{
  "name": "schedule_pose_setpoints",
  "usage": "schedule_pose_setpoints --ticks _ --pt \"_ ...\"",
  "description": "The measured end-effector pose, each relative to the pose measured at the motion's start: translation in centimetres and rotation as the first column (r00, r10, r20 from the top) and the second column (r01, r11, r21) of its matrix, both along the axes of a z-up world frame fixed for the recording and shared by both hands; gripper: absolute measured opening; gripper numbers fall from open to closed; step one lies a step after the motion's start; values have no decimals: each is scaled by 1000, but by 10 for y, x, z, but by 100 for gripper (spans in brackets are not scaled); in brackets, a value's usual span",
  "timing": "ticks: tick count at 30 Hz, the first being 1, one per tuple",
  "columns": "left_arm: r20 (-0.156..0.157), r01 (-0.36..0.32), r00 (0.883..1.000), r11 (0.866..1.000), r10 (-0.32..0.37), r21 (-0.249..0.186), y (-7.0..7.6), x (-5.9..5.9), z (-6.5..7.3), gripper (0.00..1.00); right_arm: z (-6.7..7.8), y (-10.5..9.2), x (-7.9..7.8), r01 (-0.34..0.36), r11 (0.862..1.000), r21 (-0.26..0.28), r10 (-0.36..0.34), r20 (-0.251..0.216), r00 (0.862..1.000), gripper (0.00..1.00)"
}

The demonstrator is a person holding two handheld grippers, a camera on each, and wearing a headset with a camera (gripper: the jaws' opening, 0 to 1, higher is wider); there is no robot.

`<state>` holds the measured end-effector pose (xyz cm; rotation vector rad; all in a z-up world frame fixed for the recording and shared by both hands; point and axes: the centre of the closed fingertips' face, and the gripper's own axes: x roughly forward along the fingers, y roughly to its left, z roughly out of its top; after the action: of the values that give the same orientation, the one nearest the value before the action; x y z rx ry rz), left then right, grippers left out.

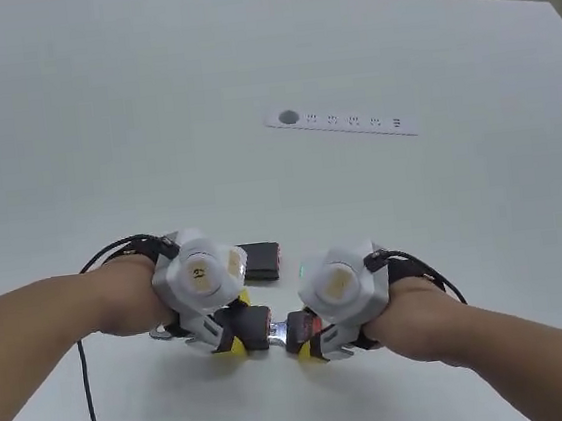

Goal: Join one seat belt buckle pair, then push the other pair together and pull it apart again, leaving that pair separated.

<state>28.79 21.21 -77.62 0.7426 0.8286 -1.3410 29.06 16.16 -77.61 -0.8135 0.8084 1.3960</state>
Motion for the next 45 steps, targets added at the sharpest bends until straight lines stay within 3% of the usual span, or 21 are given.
schedule_pose_setpoints --ticks 19,21,22,24,45 --pt "5 9 1000 1000 -9 -15 0 0 0 35 0 18 -2 5 1000 29 -5 7 1000 30" --pt "9 10 1000 1000 -10 -16 0 1 -1 35 1 18 -2 42 999 23 -42 -12 999 30" --pt "8 8 1000 1000 -8 -18 0 1 -2 35 -1 19 2 12 1000 17 -12 7 1000 30" --pt "8 5 1000 1000 -5 -22 1 1 -2 35 -1 18 5 10 1000 22 -10 2 1000 30" --pt "9 -5 1000 1000 5 -23 1 1 -3 35 -2 22 4 -7 1000 5 7 14 1000 30"
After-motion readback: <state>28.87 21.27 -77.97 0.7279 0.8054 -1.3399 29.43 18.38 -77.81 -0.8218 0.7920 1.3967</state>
